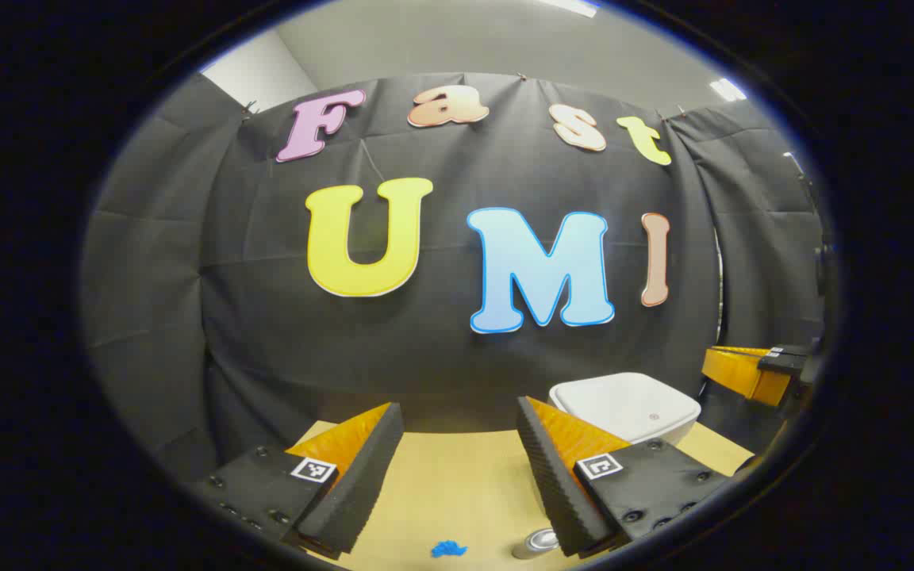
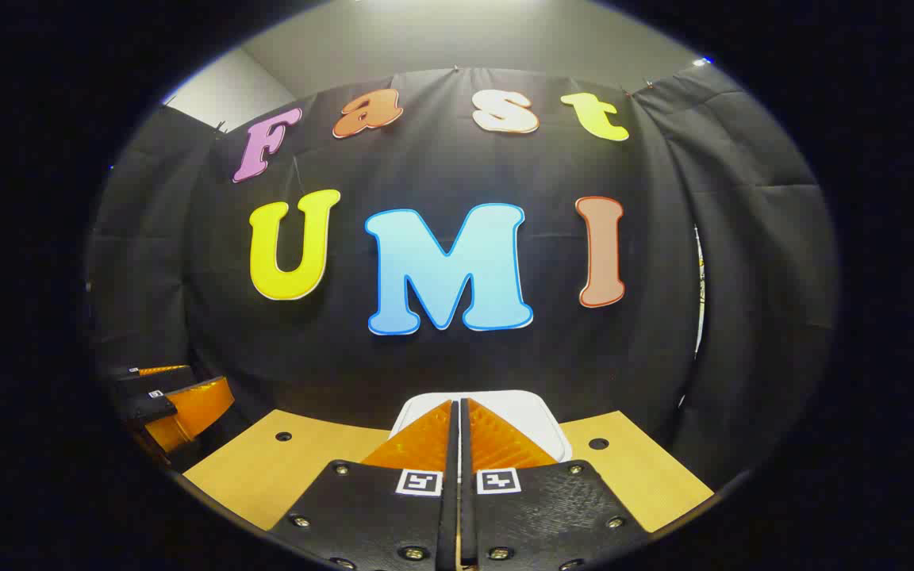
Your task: Press the lid of the desktop garbage bin to open it, pick up the crumpled paper on the desktop and throw it into the bin, then pick up the pop can on the desktop and drop it into the bin, and finally close the garbage bin lid.
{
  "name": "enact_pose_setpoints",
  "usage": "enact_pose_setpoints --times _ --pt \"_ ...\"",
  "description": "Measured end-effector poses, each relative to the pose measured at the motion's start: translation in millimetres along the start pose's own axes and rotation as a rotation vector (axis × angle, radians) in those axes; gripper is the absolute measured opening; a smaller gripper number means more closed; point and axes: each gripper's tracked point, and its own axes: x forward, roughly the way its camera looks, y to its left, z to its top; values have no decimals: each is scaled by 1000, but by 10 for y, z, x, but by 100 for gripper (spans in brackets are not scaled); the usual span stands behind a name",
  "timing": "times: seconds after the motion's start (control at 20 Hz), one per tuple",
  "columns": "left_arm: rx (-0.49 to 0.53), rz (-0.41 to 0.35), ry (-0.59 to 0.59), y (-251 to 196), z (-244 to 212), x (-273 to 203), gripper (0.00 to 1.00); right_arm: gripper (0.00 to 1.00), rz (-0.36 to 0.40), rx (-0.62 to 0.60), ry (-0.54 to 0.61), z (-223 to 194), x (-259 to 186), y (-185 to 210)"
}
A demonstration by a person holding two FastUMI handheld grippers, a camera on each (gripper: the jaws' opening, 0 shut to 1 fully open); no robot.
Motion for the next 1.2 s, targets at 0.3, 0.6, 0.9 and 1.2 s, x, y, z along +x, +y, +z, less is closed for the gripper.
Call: enact_pose_setpoints --times 0.3,0.6,0.9,1.2 --pt "19 5 -1 -29 -16 121 94 2 38 14 17 -38 174 85" --pt "23 12 3 22 -27 164 94 1 44 7 31 -90 257 105" --pt "19 14 9 44 -53 192 94 1 34 -34 54 -252 436 102" --pt "13 23 19 110 -89 182 94 2 -9 -15 115 -509 553 -42"
